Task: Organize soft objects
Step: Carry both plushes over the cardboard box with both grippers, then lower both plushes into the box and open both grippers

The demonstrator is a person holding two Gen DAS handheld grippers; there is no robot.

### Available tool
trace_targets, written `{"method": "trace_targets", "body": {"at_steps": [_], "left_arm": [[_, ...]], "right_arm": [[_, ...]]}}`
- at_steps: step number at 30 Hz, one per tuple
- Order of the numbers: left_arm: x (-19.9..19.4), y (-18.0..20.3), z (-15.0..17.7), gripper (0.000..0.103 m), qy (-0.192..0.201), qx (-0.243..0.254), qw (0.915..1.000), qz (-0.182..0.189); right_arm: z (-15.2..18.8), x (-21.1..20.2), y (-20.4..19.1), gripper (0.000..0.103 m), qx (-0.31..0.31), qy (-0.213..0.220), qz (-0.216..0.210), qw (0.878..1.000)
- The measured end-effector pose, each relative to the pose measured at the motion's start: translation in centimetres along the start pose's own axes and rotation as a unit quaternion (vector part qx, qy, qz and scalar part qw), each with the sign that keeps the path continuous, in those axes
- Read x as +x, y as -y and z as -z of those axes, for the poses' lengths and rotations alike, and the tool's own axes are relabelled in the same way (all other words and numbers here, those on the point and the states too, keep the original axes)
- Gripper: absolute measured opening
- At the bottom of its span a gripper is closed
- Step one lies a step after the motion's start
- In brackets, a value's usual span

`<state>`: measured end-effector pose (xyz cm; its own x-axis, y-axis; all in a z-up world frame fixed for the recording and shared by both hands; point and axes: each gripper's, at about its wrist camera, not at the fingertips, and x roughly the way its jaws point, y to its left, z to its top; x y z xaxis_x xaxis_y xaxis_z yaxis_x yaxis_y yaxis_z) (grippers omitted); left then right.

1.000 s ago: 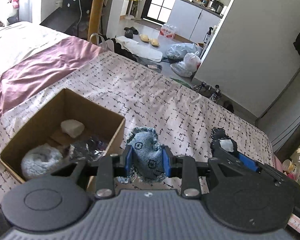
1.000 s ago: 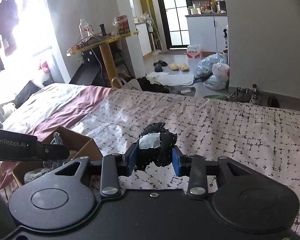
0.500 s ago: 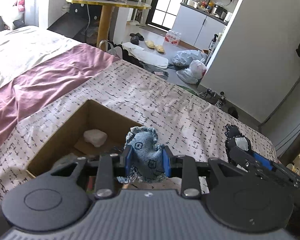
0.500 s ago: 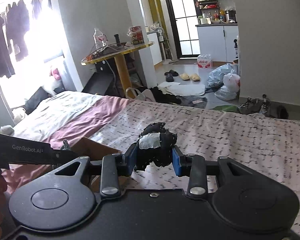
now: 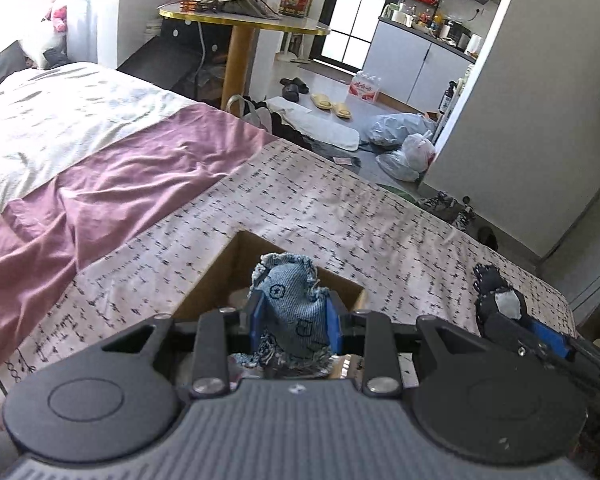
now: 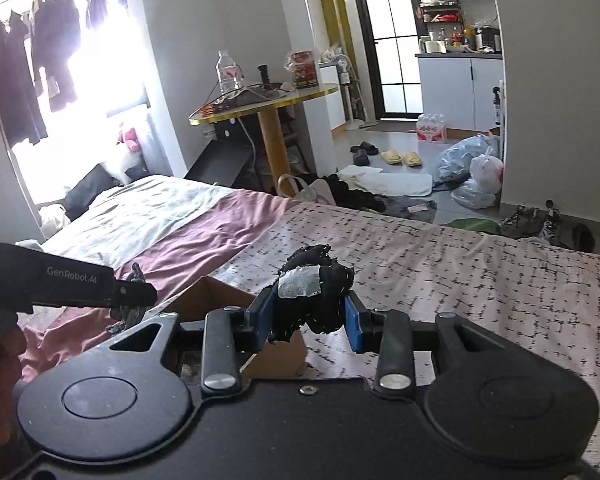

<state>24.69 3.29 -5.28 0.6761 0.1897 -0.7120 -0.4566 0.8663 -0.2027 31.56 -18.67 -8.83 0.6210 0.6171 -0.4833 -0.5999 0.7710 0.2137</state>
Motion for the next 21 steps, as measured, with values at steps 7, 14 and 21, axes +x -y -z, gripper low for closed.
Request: {"method": "trace_targets", "body": {"at_steps": [7,14,21], "left_arm": [[1.9,-2.4,-1.0,0.031,-0.014,0.0,0.9999,-0.003],[4.8,-4.4,-1.1,0.032,-0.038,-0.017,0.9991,0.006],[7.3,-5.4,-1.5,0.039,-0.058,-0.024,0.9975,0.032]], "right_arm": [[0.6,1.3,-1.5,0.037,-0.01,-0.006,-0.006,1.0],[0.8,3.2,-2.7,0.037,-0.013,-0.015,-0.015,1.0],[1.3,5.6,-3.9,0.037,-0.021,-0.034,-0.017,0.999]]}}
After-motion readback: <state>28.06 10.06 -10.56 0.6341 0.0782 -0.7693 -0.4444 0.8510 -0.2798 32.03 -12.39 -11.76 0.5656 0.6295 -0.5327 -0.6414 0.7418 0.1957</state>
